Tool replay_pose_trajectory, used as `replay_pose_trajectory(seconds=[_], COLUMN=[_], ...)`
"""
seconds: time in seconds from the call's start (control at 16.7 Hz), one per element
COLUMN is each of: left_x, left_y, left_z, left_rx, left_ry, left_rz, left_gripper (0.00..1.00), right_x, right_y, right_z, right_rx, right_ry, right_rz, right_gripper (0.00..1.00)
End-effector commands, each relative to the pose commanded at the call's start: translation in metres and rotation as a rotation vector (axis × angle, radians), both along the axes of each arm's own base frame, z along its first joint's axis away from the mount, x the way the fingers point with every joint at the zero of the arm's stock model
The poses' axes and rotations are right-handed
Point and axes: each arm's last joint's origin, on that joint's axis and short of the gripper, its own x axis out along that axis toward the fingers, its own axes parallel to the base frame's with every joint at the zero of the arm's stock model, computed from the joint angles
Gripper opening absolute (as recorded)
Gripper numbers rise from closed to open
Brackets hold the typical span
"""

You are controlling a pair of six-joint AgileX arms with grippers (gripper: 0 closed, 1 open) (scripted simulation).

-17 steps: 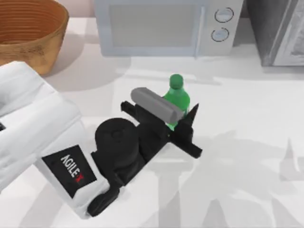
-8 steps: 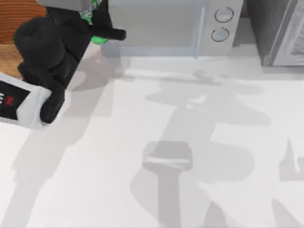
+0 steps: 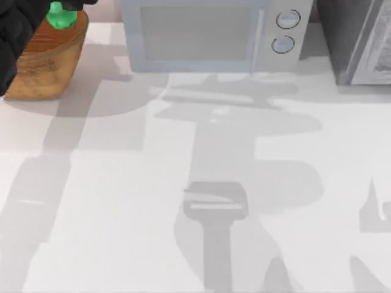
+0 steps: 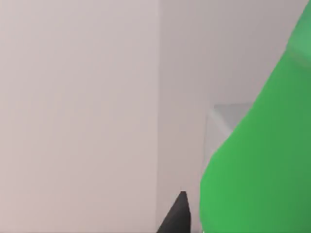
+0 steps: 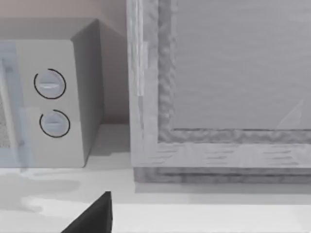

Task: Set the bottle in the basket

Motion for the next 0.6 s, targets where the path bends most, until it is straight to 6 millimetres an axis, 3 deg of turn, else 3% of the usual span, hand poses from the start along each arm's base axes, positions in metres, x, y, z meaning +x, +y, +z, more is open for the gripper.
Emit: replay_pose_trajectory(seconds=[0.3, 0.42, 0.6], left_x=[0.003, -0.001, -0.002], left_y=[0.066, 0.080, 0.083], left_z=[0.050, 0.063, 0.066], left_rx=[0.018, 0.021, 0.023], left_ry=[0.061, 0.065, 0.066], left_rz=[0.138, 0.164, 0.172], left_gripper=[0.00, 0.00, 0.00], right_x=[0.000, 0.000, 0.000], right_y=[0.000, 0.000, 0.000], right_z=[0.000, 0.000, 0.000], right_rx=[0.000, 0.000, 0.000], right_ry=[0.000, 0.000, 0.000], right_rz=[0.000, 0.000, 0.000], right_gripper=[1.00, 1.00, 1.00])
